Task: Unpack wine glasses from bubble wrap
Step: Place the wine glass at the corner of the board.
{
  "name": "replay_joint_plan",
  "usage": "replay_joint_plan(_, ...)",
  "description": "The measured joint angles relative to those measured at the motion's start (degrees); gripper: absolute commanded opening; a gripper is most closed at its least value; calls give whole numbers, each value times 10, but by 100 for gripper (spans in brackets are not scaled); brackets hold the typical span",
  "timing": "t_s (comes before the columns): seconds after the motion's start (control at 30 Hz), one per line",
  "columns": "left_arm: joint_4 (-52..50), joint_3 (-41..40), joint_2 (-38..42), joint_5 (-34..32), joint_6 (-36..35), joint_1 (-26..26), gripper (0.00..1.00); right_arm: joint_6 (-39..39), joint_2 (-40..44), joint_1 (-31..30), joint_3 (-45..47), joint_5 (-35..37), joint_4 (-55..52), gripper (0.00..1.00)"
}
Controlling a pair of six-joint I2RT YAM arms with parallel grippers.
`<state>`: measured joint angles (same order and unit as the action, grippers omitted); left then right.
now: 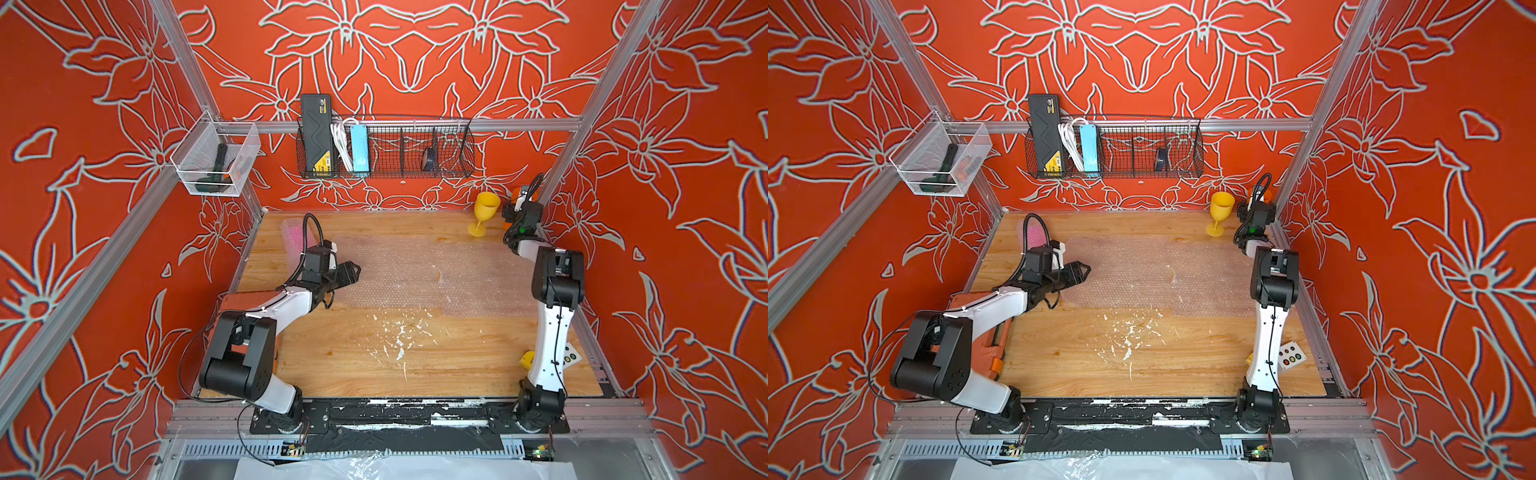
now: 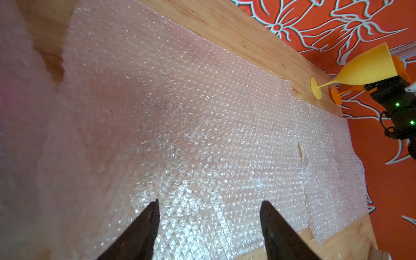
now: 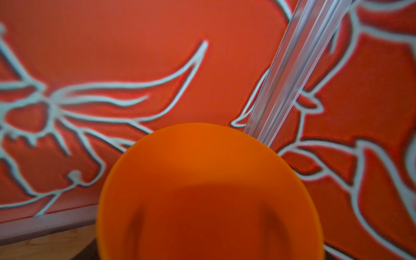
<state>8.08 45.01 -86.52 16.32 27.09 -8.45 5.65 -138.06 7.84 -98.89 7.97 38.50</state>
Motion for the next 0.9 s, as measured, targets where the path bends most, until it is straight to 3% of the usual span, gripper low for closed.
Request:
replay_joint_plan(0.1, -1, 0, 0, 0, 0, 0, 70, 0, 0, 0, 1, 0, 1, 89)
replay_joint_plan(0.23, -1, 0, 0, 0, 0, 0, 70, 4, 0, 0, 12, 5, 10, 97)
replay_joint_plan(0.9, -2, 0, 8, -1, 0, 0, 70, -13, 29, -1, 73, 34, 9, 97)
